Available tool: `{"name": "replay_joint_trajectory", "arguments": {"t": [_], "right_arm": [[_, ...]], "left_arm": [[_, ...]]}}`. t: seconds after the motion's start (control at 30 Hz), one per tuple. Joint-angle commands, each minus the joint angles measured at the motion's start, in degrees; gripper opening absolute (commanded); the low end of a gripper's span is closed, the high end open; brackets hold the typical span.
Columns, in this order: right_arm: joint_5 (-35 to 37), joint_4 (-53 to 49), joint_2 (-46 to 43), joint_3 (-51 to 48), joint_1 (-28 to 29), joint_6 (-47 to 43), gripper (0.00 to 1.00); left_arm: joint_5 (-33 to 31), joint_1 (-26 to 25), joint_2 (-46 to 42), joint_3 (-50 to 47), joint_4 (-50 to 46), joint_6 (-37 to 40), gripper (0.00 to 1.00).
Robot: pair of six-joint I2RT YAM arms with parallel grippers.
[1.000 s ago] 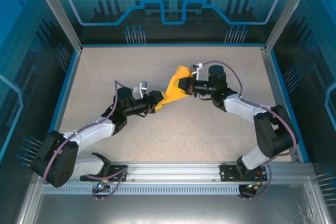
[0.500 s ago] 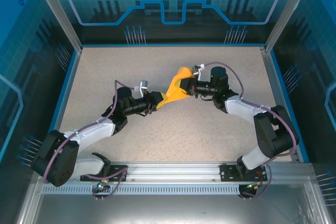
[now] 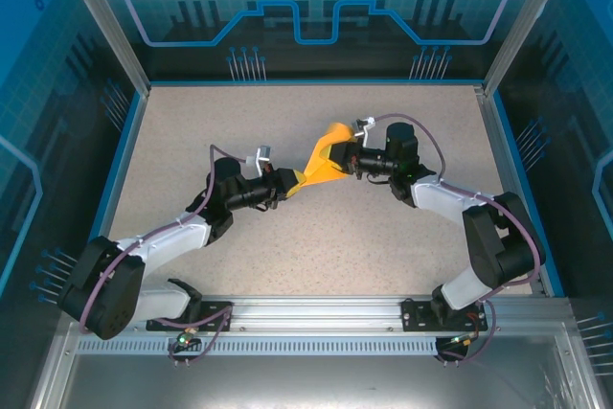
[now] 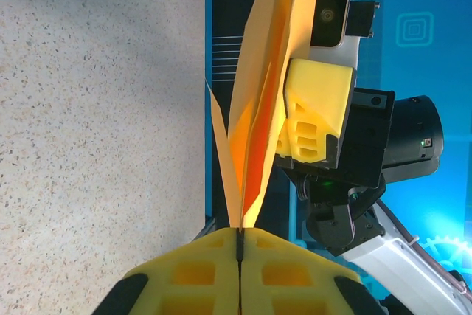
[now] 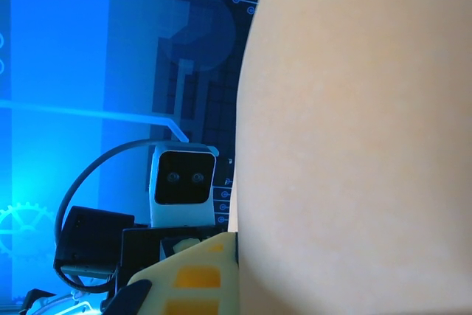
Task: Fold a paper plane with a square sheet of paper (pick it up from the middle)
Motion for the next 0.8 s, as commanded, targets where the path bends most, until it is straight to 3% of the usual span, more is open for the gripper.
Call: {"name": "replay_joint_trajectory", "arguments": {"t": [0.0,0.07,0.23,0.4,0.5,0.63,0.77], "right_arm": [[-1.0,1.7,0.6,-0.7,-0.8,0.4,0.05],[-0.9,1.0,0.7,-0.7,-0.8,-0.2,0.08],[0.0,-4.5,0.8,-0.4,-1.2,-3.9,0.28],[0.9,-11.2,0.0,-0.4,-2.5,-8.7,0.42],[1.2,-15.1,-1.2,-0.5,-3.9,-11.3,0.47],[2.5,-22.2,-3.2,-0.4,-5.5,-15.8,0.52],[4.4,-27.9,-4.8,-0.1,-6.5,-19.4,0.54]], "left_arm": [[1.5,0.4,-0.2,1.9,-1.1,2.0,0.03],[1.5,0.4,-0.6,2.3,-2.3,3.1,0.00],[0.7,0.4,-3.1,4.7,-10.8,9.1,0.00],[-2.3,0.5,-6.4,11.2,-31.6,23.5,0.00],[-8.3,0.5,-6.9,17.5,-48.1,35.5,0.00],[-17.9,0.4,-5.8,24.6,-63.0,47.7,0.00],[-32.7,-0.6,-3.8,32.4,-74.9,58.2,0.00]]}}
